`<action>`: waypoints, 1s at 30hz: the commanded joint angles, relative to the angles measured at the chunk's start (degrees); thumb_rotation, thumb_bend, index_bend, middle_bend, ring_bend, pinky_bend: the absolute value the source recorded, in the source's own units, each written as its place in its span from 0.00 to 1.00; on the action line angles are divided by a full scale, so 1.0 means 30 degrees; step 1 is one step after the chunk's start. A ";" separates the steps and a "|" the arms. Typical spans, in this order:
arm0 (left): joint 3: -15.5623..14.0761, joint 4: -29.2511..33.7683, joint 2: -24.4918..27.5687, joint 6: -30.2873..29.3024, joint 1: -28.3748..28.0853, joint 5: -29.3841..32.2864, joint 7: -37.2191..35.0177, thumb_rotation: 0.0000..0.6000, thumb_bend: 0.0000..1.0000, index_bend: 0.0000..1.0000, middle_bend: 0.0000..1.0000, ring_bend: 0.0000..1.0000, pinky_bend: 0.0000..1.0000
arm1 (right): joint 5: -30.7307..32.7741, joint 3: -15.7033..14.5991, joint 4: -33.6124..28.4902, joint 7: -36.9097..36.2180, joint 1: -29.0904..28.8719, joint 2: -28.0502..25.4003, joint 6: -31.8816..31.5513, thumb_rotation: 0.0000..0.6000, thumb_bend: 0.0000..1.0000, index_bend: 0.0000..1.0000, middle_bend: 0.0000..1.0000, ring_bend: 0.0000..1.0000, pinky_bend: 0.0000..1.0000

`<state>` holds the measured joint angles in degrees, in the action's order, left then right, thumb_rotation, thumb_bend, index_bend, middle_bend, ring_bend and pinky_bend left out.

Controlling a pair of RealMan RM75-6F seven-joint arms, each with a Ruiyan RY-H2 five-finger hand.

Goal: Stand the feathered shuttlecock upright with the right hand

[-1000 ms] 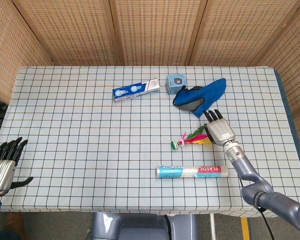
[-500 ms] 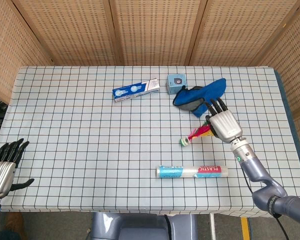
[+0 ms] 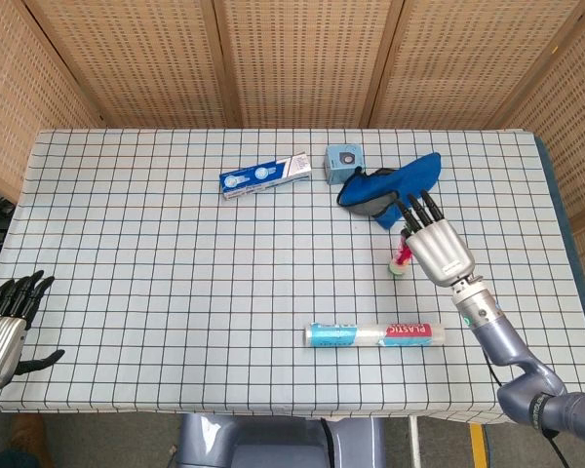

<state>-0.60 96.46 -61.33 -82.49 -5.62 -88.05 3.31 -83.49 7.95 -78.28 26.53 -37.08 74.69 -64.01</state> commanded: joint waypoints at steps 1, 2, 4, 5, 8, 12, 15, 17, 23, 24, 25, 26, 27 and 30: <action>-0.0066 0.0081 0.0017 -0.0200 0.0099 -0.0164 0.0000 1.00 0.00 0.00 0.00 0.00 0.00 | 0.0205 -0.0355 -0.0006 -0.0009 0.0350 0.0459 -0.0014 1.00 0.66 0.76 0.15 0.00 0.00; -0.0085 0.0095 0.0016 -0.0222 0.0113 -0.0199 0.0012 1.00 0.00 0.00 0.00 0.00 0.00 | 0.0146 -0.0431 -0.0027 -0.0053 0.0438 0.0534 -0.0129 1.00 0.66 0.76 0.15 0.00 0.00; -0.0122 0.0105 0.0014 -0.0236 0.0125 -0.0266 0.0045 1.00 0.00 0.00 0.00 0.00 0.00 | 0.0002 -0.0598 -0.0145 -0.0155 0.0563 0.0556 -0.0236 1.00 0.66 0.76 0.15 0.00 0.00; -0.0142 0.0100 0.0015 -0.0257 0.0134 -0.0314 0.0066 1.00 0.00 0.00 0.00 0.00 0.00 | -0.0117 -0.0696 -0.0231 -0.0167 0.0620 0.0533 -0.0299 1.00 0.66 0.75 0.14 0.00 0.00; -0.0184 0.0136 0.0049 -0.0367 0.0181 -0.0443 0.0031 1.00 0.00 0.00 0.00 0.00 0.00 | -0.0310 -0.0874 -0.0580 -0.0235 0.0763 0.0413 -0.0424 1.00 0.64 0.71 0.14 0.00 0.00; -0.0228 0.0199 0.0153 -0.0707 0.0309 -0.0706 -0.0186 1.00 0.00 0.00 0.00 0.00 0.00 | -0.0575 -0.1033 -0.1589 -0.0612 0.1040 0.0074 -0.0767 1.00 0.51 0.36 0.06 0.00 0.00; -0.0348 0.0205 0.0242 -0.0898 0.0373 -0.1072 -0.0310 1.00 0.00 0.00 0.00 0.00 0.00 | -0.1269 -0.0865 -0.2302 -0.1212 0.1398 -0.0311 -0.2047 1.00 0.15 0.01 0.00 0.00 0.00; -0.0376 0.0157 0.0280 -0.1044 0.0430 -0.1202 -0.0409 1.00 0.00 0.00 0.00 0.00 0.00 | -0.1690 -0.0745 -0.2699 -0.1647 0.1597 -0.0755 -0.2744 1.00 0.03 0.00 0.00 0.00 0.00; -0.0504 0.0251 0.0469 -0.1419 0.0606 -0.1572 -0.0840 1.00 0.00 0.00 0.00 0.00 0.00 | -0.1974 -0.0627 -0.4580 -0.2857 0.2448 -0.2810 -0.3946 1.00 0.00 0.00 0.00 0.00 0.00; -0.0518 0.0251 0.0497 -0.1453 0.0608 -0.1654 -0.0831 1.00 0.00 0.00 0.00 0.00 0.00 | -0.2033 -0.0642 -0.4872 -0.3103 0.2679 -0.3195 -0.4238 1.00 0.00 0.00 0.00 0.00 0.00; -0.0530 0.0253 0.0503 -0.1484 0.0619 -0.1704 -0.0812 1.00 0.00 0.00 0.00 0.00 0.00 | -0.2081 -0.0670 -0.5038 -0.3284 0.2849 -0.3443 -0.4443 1.00 0.00 0.00 0.00 0.00 0.00; -0.0560 0.0241 0.0504 -0.1550 0.0650 -0.1790 -0.0778 1.00 0.00 0.00 0.00 0.00 0.00 | -0.2127 -0.0731 -0.5253 -0.3597 0.3143 -0.3803 -0.4773 1.00 0.00 0.00 0.00 0.00 0.00; -0.0592 0.0237 0.0511 -0.1621 0.0691 -0.1865 -0.0771 1.00 0.00 0.00 0.00 0.00 0.00 | -0.2138 -0.0810 -0.5427 -0.3973 0.3470 -0.4124 -0.5112 1.00 0.00 0.00 0.00 0.00 0.00; -0.0642 0.0210 0.0507 -0.1860 0.0806 -0.2048 -0.0777 1.00 0.00 0.00 0.00 0.00 0.00 | -0.2036 -0.1082 -0.5489 -0.5127 0.4421 -0.4808 -0.5976 1.00 0.00 0.00 0.00 0.00 0.00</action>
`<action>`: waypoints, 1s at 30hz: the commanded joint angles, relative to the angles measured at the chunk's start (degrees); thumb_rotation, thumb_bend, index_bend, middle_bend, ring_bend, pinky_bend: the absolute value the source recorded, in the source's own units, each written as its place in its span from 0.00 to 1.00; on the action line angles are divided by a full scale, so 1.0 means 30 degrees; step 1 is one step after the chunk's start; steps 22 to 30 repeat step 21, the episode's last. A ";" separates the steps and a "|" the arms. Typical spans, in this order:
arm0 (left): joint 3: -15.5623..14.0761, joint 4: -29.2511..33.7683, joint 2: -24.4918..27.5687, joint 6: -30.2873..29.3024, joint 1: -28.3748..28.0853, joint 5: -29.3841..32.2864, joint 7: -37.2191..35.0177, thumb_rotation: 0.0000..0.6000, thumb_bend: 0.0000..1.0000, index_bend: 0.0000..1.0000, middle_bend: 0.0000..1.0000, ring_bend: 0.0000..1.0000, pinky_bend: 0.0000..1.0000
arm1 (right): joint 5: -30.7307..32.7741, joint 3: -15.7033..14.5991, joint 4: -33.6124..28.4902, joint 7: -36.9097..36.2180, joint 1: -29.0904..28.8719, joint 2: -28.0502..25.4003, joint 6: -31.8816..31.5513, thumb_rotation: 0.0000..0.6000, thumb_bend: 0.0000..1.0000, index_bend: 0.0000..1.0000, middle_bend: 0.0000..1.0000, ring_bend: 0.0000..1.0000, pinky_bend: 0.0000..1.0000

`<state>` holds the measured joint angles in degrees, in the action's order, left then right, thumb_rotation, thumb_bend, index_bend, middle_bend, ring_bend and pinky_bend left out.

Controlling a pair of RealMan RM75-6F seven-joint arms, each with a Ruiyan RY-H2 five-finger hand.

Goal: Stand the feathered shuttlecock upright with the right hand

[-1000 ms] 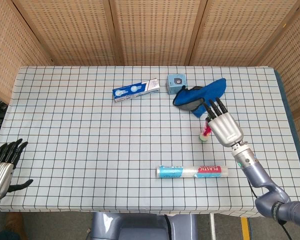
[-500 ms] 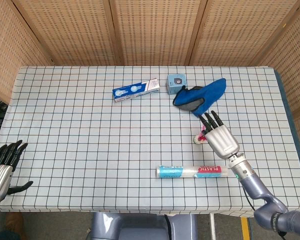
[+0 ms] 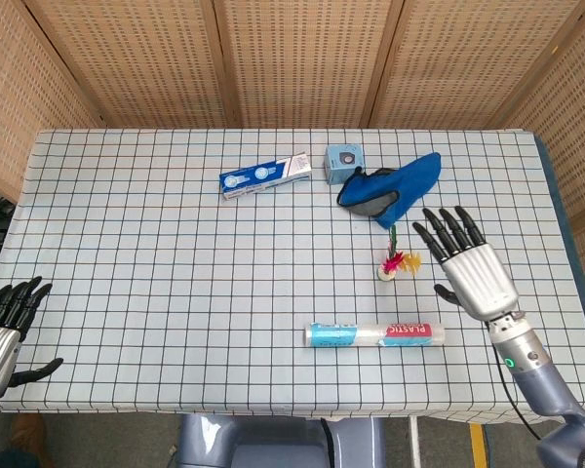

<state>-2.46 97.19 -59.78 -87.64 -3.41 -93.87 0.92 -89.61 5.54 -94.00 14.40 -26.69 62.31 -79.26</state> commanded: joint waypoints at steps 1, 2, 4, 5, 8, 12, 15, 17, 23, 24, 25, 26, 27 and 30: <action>0.0015 -0.0100 -0.0045 -0.0255 0.0101 -0.0137 0.0124 1.00 0.00 0.00 0.00 0.00 0.00 | 0.0017 -0.0402 -0.0097 -0.1493 0.1294 -0.0879 -0.1164 1.00 0.00 0.00 0.00 0.00 0.00; 0.0054 -0.0163 -0.0101 -0.0346 0.0135 -0.0137 0.0250 1.00 0.00 0.00 0.00 0.00 0.00 | 0.0101 -0.0515 0.0071 -0.1954 0.1642 -0.1012 -0.1425 1.00 0.00 0.00 0.00 0.00 0.00; 0.0110 -0.0158 -0.0161 -0.0655 0.0216 -0.0302 0.0245 1.00 0.00 0.00 0.00 0.00 0.00 | 0.0857 -0.0988 -0.0326 -0.4268 0.3170 -0.1318 -0.2446 1.00 0.00 0.00 0.00 0.00 0.00; 0.0123 -0.0191 -0.0161 -0.0768 0.0237 -0.0392 0.0184 1.00 0.00 0.00 0.00 0.00 0.00 | 0.0618 -0.1229 -0.0272 -0.4520 0.3677 -0.1401 -0.3013 1.00 0.00 0.00 0.00 0.00 0.00; 0.0035 -0.0238 -0.0121 -0.0885 0.0291 -0.0608 -0.0047 1.00 0.00 0.00 0.00 0.00 0.00 | -0.0066 -0.1585 -0.0025 -0.5149 0.4666 -0.1151 -0.4271 1.00 0.00 0.00 0.00 0.00 0.00; -0.0110 -0.0261 0.0003 -0.0995 0.0350 -0.0911 -0.0332 1.00 0.00 0.00 0.00 0.00 0.00 | -0.0815 -0.1977 0.0655 -0.5614 0.5632 -0.0613 -0.5349 1.00 0.00 0.00 0.00 0.00 0.00; -0.0179 -0.0324 0.0071 -0.1001 0.0383 -0.0976 -0.0513 1.00 0.00 0.00 0.00 0.00 0.00 | -0.0860 -0.2042 0.1171 -0.6059 0.6022 -0.0129 -0.5560 1.00 0.00 0.00 0.00 0.00 0.00; -0.0202 -0.0349 0.0105 -0.1023 0.0400 -0.1015 -0.0621 1.00 0.00 0.00 0.00 0.00 0.00 | -0.0852 -0.2045 0.1493 -0.6254 0.6222 0.0145 -0.5628 1.00 0.00 0.00 0.00 0.00 0.00; -0.0260 -0.0402 0.0044 -0.0867 0.0350 -0.1119 -0.0466 1.00 0.00 0.00 0.00 0.00 0.00 | -0.0630 -0.1914 0.2499 -0.6047 0.6588 0.0847 -0.5684 1.00 0.00 0.00 0.00 0.00 0.00; -0.0260 -0.0402 0.0044 -0.0867 0.0350 -0.1119 -0.0466 1.00 0.00 0.00 0.00 0.00 0.00 | -0.0630 -0.1914 0.2499 -0.6047 0.6588 0.0847 -0.5684 1.00 0.00 0.00 0.00 0.00 0.00; -0.0260 -0.0402 0.0044 -0.0867 0.0350 -0.1119 -0.0466 1.00 0.00 0.00 0.00 0.00 0.00 | -0.0630 -0.1914 0.2499 -0.6047 0.6588 0.0847 -0.5684 1.00 0.00 0.00 0.00 0.00 0.00; -0.0260 -0.0402 0.0044 -0.0867 0.0350 -0.1119 -0.0466 1.00 0.00 0.00 0.00 0.00 0.00 | -0.0630 -0.1914 0.2499 -0.6047 0.6588 0.0847 -0.5684 1.00 0.00 0.00 0.00 0.00 0.00; -0.0260 -0.0402 0.0044 -0.0867 0.0350 -0.1119 -0.0466 1.00 0.00 0.00 0.00 0.00 0.00 | -0.0630 -0.1914 0.2499 -0.6047 0.6588 0.0847 -0.5684 1.00 0.00 0.00 0.00 0.00 0.00; -0.0260 -0.0402 0.0044 -0.0867 0.0350 -0.1119 -0.0466 1.00 0.00 0.00 0.00 0.00 0.00 | -0.0630 -0.1914 0.2499 -0.6047 0.6588 0.0847 -0.5684 1.00 0.00 0.00 0.00 0.00 0.00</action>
